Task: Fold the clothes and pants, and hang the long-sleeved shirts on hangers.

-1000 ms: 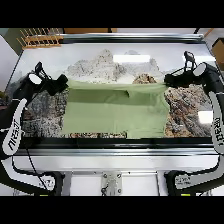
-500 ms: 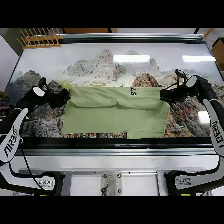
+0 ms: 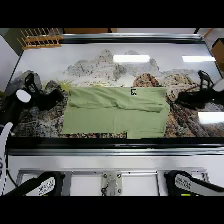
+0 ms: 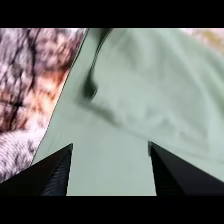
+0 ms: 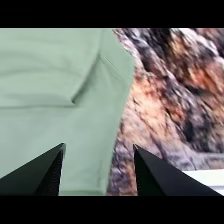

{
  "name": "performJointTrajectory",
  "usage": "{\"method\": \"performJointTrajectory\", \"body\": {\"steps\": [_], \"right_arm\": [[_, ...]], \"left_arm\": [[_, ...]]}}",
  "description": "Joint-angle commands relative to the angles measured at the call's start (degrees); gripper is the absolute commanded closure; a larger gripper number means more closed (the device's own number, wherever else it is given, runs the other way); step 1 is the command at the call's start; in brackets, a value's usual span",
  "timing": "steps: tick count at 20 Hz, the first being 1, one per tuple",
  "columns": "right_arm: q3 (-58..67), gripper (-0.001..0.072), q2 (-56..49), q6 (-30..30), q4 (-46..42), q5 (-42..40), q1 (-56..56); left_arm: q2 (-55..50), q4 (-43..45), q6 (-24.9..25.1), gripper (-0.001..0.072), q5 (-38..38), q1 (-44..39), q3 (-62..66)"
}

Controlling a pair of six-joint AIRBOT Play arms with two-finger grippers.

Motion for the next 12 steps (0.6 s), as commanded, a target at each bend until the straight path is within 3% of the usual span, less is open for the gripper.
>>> {"method": "performJointTrajectory", "body": {"steps": [1, 2, 3, 4, 7, 9, 12], "right_arm": [[-15.82, 0.0245, 10.75, 5.73, -0.66, 2.27, -7.63], [-20.74, 0.0209, 12.72, 5.77, 1.09, 1.2, -9.03], [-25.4, 0.0055, 14.08, 5.66, 3.8, 0.09, -9.92], [-29.05, 0.0027, 14.58, 5.07, 6.58, -1.05, -9.97], [-36.79, 0.0031, 14.49, 2.43, 14.97, -6.95, -7.34], [-39.34, 0.0124, 14.47, 2.47, 16.68, -11.5, -3.93], [-39.8, 0.0137, 13.86, 2.51, 17.31, -14.84, 1.09]], "left_arm": [[8.96, -2.38, -0.17, 0.021, -2.71, 0.09, -11.41], [11.06, -3.96, -0.37, 0.021, -2.25, 0.09, -14.62], [12.7, -5.4, -0.46, 0.021, -1.75, 0.09, -17.09], [14.32, -6.49, -0.48, 0.021, -1.25, 0.09, -19.28], [17.97, -8.24, -0.48, 0.021, 0.15, 0.09, -24.13], [19.23, -8.22, -0.5, 0.0211, 0.5, 0.09, -26.08], [20.41, -8.2, -0.5, 0.021, 0.83, 0.09, -27.54]]}}
